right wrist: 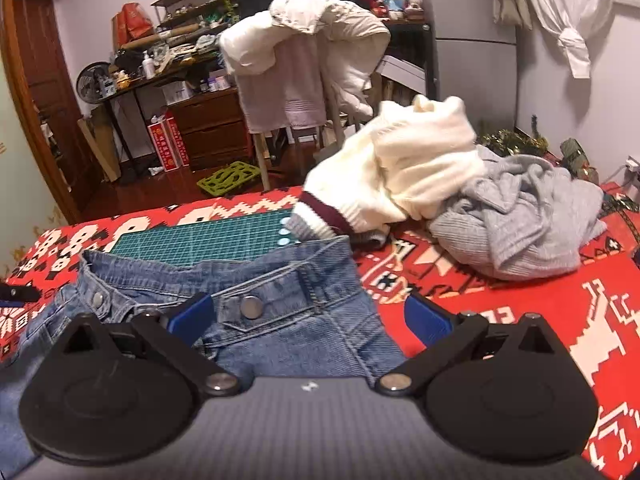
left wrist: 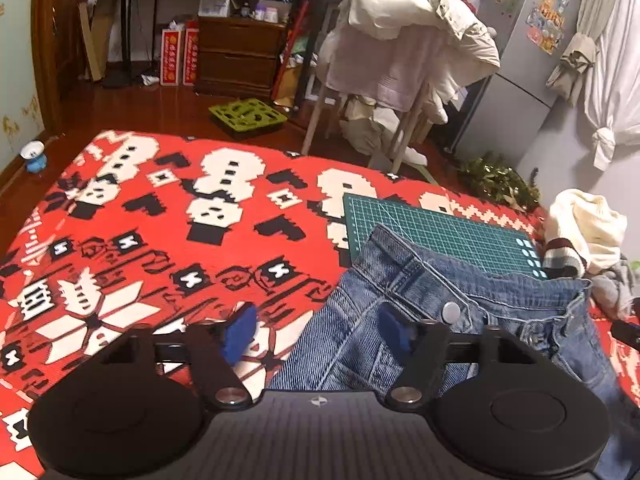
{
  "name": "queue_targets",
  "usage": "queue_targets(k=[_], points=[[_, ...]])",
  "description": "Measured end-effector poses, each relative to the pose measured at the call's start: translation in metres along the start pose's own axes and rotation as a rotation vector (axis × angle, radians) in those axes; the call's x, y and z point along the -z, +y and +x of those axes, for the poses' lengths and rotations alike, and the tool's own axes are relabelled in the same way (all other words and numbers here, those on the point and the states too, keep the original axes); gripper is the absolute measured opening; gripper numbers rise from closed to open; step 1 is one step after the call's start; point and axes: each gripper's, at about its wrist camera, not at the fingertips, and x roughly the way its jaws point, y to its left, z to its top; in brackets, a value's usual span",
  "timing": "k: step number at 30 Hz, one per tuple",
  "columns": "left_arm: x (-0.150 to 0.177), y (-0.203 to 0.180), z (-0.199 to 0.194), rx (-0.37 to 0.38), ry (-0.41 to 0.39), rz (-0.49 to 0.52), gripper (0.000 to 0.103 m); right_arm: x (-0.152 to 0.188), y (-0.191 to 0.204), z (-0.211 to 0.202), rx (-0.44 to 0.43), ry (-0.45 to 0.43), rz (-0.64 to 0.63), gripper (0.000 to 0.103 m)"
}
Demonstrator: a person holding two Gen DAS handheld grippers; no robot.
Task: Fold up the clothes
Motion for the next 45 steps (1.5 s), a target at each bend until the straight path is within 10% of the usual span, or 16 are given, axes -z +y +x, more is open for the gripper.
queue_targets(k=[3, 11, 14, 34, 45], points=[[0.002, 0.001, 0.005, -0.035, 0.034, 0.032, 0.038, 0.000, -0.012, -0.001, -0.009, 0.003, 0.048, 0.098], [0.013, 0.004, 0.020, -0.051, 0.089, 0.083, 0.030, 0.003, -0.019, 0.006, -0.021, 0.055, 0.069, 0.060], [0.015, 0.003, 0.018, 0.002, 0.094, 0.075, 0.003, 0.005, -0.019, 0.009, -0.016, 0.083, 0.065, 0.044], [0.024, 0.009, -0.017, -0.094, 0.105, 0.078, 0.002, 0.012, -0.022, 0.027, 0.037, 0.155, 0.011, 0.042], [0.025, 0.011, -0.008, -0.123, 0.093, 0.046, 0.002, 0.010, -0.010, 0.029, 0.004, 0.159, -0.037, 0.002]])
